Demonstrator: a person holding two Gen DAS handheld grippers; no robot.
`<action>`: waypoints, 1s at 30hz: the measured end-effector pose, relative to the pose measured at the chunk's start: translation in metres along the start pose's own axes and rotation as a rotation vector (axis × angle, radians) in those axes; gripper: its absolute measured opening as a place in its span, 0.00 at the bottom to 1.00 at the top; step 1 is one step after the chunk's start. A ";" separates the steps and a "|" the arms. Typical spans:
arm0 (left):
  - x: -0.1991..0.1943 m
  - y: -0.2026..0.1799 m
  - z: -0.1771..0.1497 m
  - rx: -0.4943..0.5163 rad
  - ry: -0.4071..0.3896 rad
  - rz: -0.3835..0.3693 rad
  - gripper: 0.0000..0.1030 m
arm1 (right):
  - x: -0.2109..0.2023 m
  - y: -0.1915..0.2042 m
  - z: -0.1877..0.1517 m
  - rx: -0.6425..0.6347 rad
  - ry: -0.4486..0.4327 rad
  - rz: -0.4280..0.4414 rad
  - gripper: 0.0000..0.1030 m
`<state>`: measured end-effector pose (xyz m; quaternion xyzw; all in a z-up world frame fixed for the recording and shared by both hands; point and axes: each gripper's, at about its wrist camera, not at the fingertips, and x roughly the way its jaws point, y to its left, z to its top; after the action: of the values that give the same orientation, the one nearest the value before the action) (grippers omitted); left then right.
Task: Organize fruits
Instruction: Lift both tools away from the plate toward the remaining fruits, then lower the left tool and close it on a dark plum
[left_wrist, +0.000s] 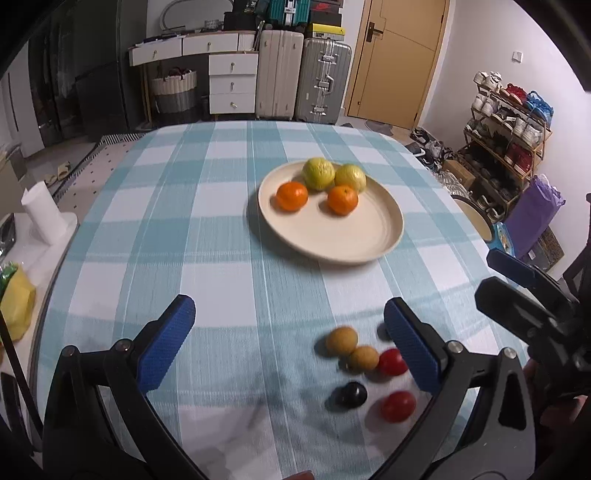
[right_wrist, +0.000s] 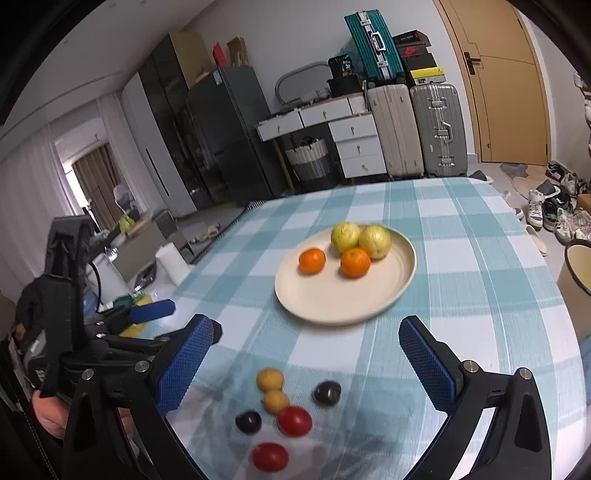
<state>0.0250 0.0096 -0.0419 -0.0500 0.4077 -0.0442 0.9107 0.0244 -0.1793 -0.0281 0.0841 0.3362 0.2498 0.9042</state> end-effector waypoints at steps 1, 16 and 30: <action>0.000 0.001 -0.004 0.000 0.007 -0.005 0.99 | -0.001 0.001 -0.004 0.002 0.003 -0.001 1.00; 0.020 -0.005 -0.050 0.027 0.137 -0.104 0.99 | -0.009 -0.004 -0.031 0.034 0.060 -0.023 1.00; 0.041 -0.017 -0.058 0.067 0.217 -0.121 0.91 | 0.000 -0.011 -0.038 0.051 0.105 -0.030 1.00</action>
<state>0.0083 -0.0154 -0.1083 -0.0389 0.4983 -0.1181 0.8581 0.0043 -0.1889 -0.0602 0.0890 0.3906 0.2314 0.8865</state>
